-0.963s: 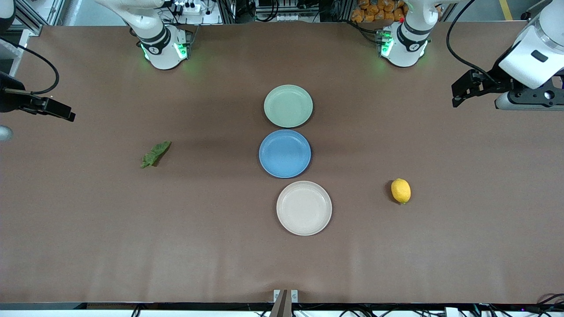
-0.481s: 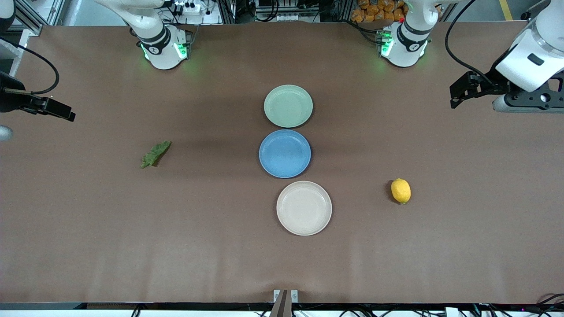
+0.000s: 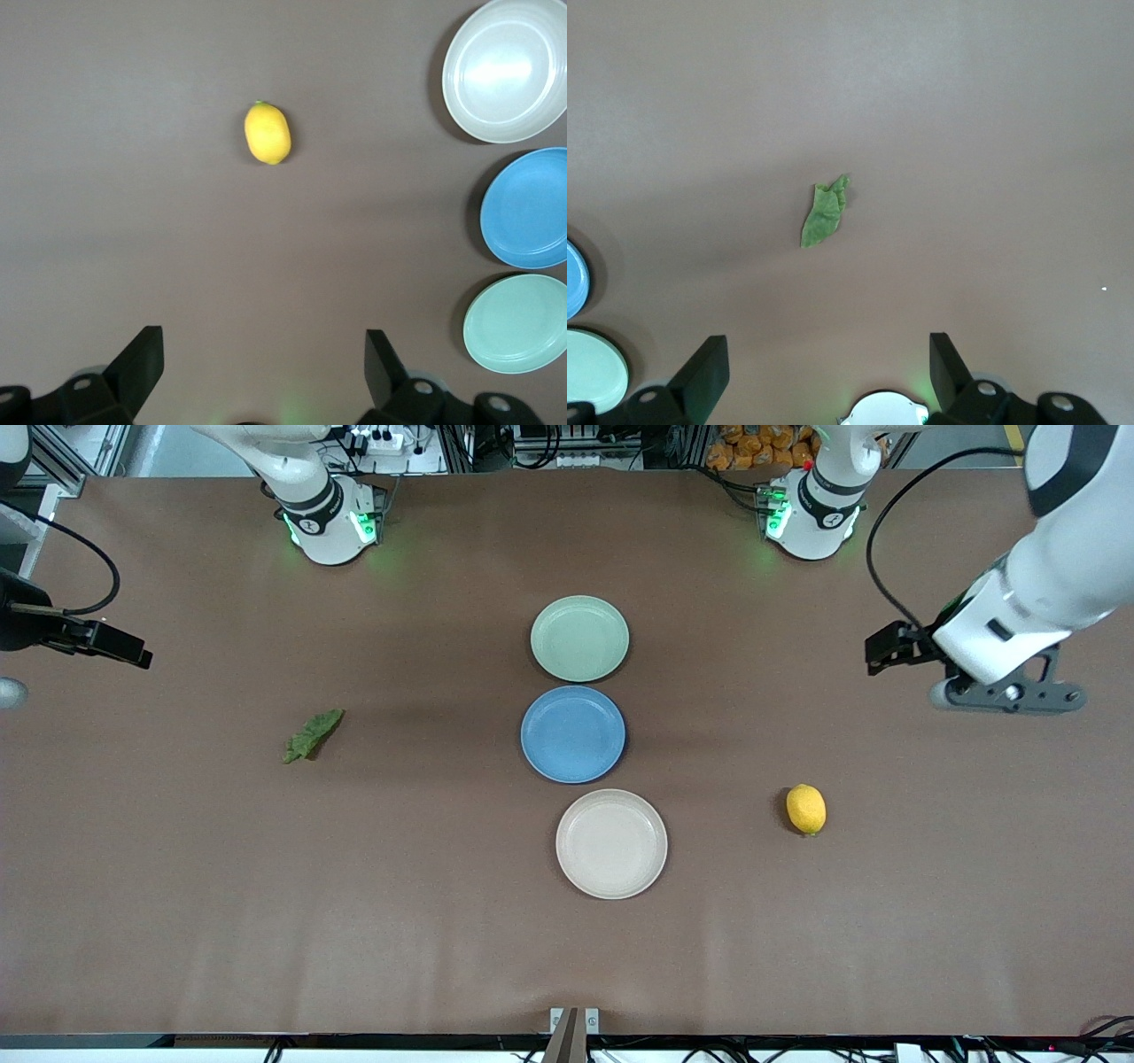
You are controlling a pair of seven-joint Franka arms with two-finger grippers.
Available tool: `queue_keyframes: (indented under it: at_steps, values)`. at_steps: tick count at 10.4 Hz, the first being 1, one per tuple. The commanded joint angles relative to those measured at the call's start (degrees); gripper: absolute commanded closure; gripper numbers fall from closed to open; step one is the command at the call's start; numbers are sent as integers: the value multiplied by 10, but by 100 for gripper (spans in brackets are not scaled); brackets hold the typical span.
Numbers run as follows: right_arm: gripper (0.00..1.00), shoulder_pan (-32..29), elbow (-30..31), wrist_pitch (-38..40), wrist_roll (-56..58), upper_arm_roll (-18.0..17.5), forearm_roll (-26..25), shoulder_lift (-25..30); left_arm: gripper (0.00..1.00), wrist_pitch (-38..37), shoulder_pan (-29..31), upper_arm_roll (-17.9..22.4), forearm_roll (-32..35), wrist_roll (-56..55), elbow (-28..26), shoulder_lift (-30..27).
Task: Place lemon and lettuce in plates
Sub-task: 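Reach the left gripper to the lemon while the right gripper reaches the lettuce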
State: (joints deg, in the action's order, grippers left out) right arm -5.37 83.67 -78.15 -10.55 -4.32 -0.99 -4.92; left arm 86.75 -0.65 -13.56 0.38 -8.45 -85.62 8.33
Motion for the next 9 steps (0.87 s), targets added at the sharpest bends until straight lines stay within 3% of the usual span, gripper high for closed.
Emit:
queue_keyframes:
  at_steps: [1, 7, 9]
  values:
    - [0, -3, -8, 16, 6, -3, 9, -4, 0, 19, -22, 1, -3, -6, 9, 35]
    - [0, -3, 38, 14, 6, -3, 10, -1, 0, 123, -58, 2, -3, -9, 9, 148]
    - [0, -7, 78, -21, 5, -3, 11, -3, 0, 167, -70, 3, -1, -49, 9, 183]
